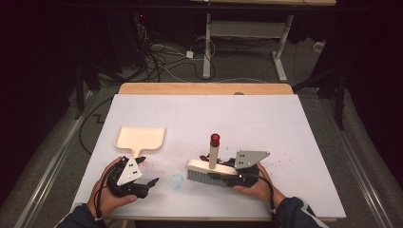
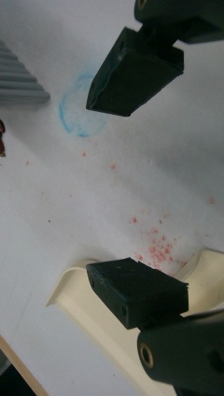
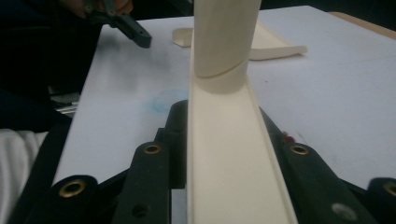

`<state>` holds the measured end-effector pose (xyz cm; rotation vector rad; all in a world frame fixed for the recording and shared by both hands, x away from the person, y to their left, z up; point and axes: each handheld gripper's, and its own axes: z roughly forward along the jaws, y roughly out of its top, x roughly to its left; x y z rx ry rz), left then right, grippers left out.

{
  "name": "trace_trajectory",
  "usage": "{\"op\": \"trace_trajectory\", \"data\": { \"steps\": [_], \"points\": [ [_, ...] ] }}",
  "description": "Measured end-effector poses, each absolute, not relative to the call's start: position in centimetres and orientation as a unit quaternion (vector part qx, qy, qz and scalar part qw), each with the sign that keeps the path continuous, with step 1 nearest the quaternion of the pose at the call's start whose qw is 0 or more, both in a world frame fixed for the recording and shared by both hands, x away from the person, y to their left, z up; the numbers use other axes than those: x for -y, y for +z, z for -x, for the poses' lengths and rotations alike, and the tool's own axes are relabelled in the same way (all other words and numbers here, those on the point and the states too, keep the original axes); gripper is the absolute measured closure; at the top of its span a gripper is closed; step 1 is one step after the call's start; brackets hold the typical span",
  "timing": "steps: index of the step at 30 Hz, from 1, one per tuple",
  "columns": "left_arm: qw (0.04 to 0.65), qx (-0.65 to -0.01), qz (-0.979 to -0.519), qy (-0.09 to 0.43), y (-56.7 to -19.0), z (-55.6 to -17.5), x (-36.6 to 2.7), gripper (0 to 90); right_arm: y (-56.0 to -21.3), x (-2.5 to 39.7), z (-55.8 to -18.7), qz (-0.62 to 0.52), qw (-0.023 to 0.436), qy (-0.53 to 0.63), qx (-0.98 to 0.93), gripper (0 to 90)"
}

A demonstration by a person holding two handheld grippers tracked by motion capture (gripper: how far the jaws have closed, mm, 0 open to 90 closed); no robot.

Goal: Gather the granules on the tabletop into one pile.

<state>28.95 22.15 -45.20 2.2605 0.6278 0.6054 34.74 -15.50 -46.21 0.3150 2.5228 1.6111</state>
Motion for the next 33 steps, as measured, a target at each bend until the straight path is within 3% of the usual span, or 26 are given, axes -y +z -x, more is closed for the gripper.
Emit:
{"op": "trace_trajectory", "data": {
  "steps": [13, 25, 33],
  "points": [
    [0.351, -0.241, -0.874, 0.232, -45.3, -29.0, -22.0, 18.3, -45.7, 15.8, -36.7, -0.108, 0.055, 0.554, -0.824, 67.5],
    [0.354, -0.242, -0.872, 0.236, -45.1, -28.8, -22.2, 18.3, -41.8, 18.6, -35.0, -0.143, 0.101, 0.536, -0.826, 67.4],
    [0.352, -0.24, -0.873, 0.236, -45.1, -28.7, -22.1, 18.3, -40.7, 21.4, -32.1, -0.165, 0.108, 0.514, -0.835, 67.4]
  ]
}}
